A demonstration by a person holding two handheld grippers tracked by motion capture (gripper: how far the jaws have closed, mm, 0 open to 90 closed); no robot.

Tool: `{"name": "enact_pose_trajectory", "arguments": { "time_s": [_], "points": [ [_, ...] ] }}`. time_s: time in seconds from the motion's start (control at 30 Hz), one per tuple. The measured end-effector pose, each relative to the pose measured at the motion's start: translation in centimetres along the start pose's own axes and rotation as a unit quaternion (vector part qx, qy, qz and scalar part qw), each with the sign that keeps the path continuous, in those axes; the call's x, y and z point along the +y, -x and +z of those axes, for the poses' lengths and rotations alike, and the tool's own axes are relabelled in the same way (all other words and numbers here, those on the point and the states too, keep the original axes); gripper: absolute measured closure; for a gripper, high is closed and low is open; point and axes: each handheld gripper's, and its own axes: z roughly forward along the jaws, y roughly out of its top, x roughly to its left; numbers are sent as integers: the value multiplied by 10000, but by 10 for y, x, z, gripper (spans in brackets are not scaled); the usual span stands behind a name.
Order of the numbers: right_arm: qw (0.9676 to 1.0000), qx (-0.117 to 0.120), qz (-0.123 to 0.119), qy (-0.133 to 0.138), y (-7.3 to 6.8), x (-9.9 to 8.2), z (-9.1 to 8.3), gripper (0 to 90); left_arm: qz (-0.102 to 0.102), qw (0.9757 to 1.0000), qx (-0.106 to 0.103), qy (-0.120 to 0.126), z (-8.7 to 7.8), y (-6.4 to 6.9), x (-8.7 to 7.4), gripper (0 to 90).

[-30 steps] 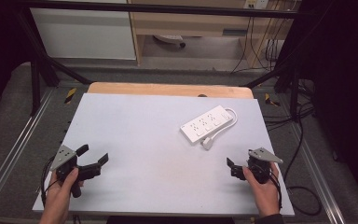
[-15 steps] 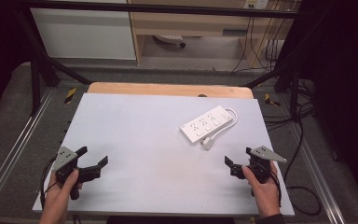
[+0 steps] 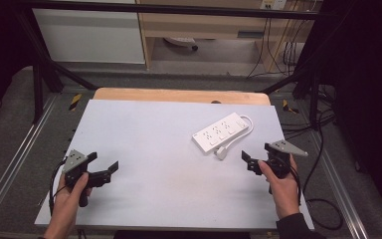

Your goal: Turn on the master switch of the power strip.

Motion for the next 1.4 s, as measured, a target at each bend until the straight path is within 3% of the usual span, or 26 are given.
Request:
{"name": "enact_pose_trajectory", "arguments": {
  "time_s": [0.33,0.4,0.53,0.63,0.8,0.97,1.03,1.13,1.4],
  "points": [
    [9998,-145,-39,164,7,37,9,51,-22,9999,-120,-15,-2,3,-3,86],
    [9997,-156,-6,187,10,42,11,65,51,9998,-171,-86,-2,3,-3,83],
    [9988,-120,353,328,21,49,18,99,59,9998,-178,-113,-2,5,-4,83],
    [9983,-233,390,353,28,54,24,138,54,9998,-201,-72,-2,6,-4,78],
    [9979,-372,385,360,38,55,31,296,35,9997,-240,-7,-4,8,-5,79],
    [9975,-459,306,452,43,55,37,530,-31,9996,-283,14,-3,9,-5,79],
    [9971,-514,280,477,45,57,42,594,35,9995,-301,-21,-3,9,-5,79],
    [9972,-546,125,487,50,64,49,696,55,9995,-325,-17,-1,10,-6,79],
    [9969,-656,9,432,61,75,66,872,-51,9995,-314,33,3,8,-4,80]
  ]
}}
